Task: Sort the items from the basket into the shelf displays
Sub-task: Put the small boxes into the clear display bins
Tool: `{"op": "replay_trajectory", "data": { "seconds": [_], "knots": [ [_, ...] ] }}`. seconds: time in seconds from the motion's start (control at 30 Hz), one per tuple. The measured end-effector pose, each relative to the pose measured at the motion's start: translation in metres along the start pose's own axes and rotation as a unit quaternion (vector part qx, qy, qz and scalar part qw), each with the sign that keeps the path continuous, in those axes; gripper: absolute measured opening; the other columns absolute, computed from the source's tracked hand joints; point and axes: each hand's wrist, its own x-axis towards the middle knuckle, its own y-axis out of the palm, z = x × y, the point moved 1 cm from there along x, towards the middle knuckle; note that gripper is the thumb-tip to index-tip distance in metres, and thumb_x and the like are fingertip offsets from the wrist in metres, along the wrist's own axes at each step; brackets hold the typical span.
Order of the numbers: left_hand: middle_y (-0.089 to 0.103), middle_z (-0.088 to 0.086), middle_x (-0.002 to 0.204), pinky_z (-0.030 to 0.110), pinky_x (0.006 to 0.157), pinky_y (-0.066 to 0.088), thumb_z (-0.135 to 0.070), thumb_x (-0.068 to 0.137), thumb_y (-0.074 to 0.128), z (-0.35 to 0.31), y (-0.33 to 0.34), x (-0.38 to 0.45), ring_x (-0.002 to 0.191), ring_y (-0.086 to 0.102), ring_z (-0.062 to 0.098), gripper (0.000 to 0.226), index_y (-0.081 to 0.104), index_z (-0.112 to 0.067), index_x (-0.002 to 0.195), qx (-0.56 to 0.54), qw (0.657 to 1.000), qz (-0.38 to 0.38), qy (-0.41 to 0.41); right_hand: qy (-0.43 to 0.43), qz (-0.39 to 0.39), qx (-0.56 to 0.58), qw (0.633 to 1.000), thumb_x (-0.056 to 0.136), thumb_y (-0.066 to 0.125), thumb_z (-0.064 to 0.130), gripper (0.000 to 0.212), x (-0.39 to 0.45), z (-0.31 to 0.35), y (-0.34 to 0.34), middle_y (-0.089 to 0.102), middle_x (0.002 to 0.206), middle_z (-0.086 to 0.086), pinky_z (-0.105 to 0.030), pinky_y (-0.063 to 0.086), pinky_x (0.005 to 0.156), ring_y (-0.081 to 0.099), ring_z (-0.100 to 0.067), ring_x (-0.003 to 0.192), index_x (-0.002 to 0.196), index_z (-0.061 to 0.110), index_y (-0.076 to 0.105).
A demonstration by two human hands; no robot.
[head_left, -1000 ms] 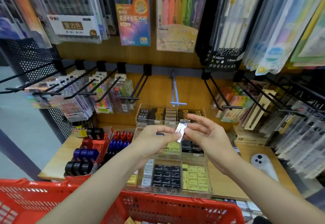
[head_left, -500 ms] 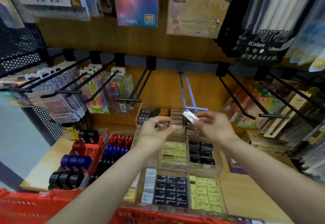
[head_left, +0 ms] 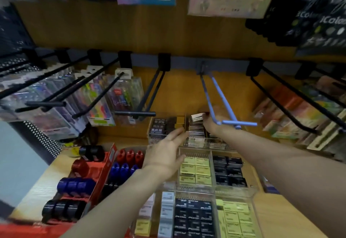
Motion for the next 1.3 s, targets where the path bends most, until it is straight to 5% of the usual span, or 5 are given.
{"op": "replay_trajectory", "data": {
  "seconds": [0.1, 0.43, 0.53, 0.9, 1.3],
  "knots": [
    [0.014, -0.029, 0.159, 0.039, 0.102, 0.049, -0.028, 0.094, 0.064, 0.001, 0.003, -0.002, 0.126, 0.053, 0.01, 0.069, 0.028, -0.047, 0.15, -0.027, 1.0, -0.009, -0.006, -0.018, -0.084, -0.022, 0.996, 0.101, 0.052, 0.019, 0.01, 0.002, 0.004, 0.008, 0.062, 0.121, -0.015, -0.021, 0.041, 0.056, 0.055, -0.017, 0.071, 0.104, 0.012, 0.059],
    [0.011, -0.03, 0.16, 0.022, 0.099, 0.042, -0.023, 0.09, 0.069, -0.001, 0.007, -0.001, 0.123, 0.053, 0.005, 0.077, 0.028, -0.045, 0.15, -0.035, 0.999, -0.003, 0.001, -0.041, -0.14, -0.033, 0.989, 0.098, 0.059, 0.023, 0.022, -0.002, 0.001, 0.014, 0.058, 0.092, 0.002, -0.02, 0.036, 0.05, 0.054, -0.016, 0.072, 0.118, 0.015, 0.062],
    [0.014, -0.023, 0.16, 0.011, 0.1, 0.024, -0.015, 0.093, 0.062, -0.006, 0.003, -0.002, 0.136, 0.035, 0.003, 0.071, 0.03, -0.035, 0.153, -0.121, 0.992, 0.026, -0.021, -0.053, -0.151, -0.051, 0.986, 0.095, 0.063, 0.027, 0.024, -0.019, 0.009, 0.01, 0.057, 0.12, -0.005, -0.023, 0.038, 0.059, 0.057, -0.022, 0.084, 0.116, 0.017, 0.061],
    [0.07, 0.003, 0.121, 0.034, 0.097, 0.054, 0.0, 0.098, 0.053, -0.099, -0.054, -0.124, 0.112, 0.067, 0.014, 0.032, 0.058, -0.019, 0.123, -0.562, 0.823, 0.039, -0.074, -0.066, 0.068, 0.486, 0.868, 0.093, 0.064, 0.005, 0.013, -0.228, -0.018, -0.05, 0.075, 0.09, -0.01, -0.029, 0.061, 0.07, 0.075, -0.026, 0.082, 0.102, 0.009, 0.071],
    [0.052, -0.004, 0.147, 0.031, 0.102, 0.049, -0.013, 0.098, 0.057, -0.128, -0.055, -0.201, 0.136, 0.049, 0.021, 0.04, 0.048, -0.01, 0.136, -0.714, 0.698, 0.058, -0.009, -0.112, 0.093, 0.51, 0.848, 0.071, 0.082, 0.001, 0.031, -0.321, 0.004, -0.067, 0.077, 0.089, -0.001, -0.021, 0.056, 0.072, 0.073, -0.014, 0.08, 0.098, 0.01, 0.071]
  ]
}}
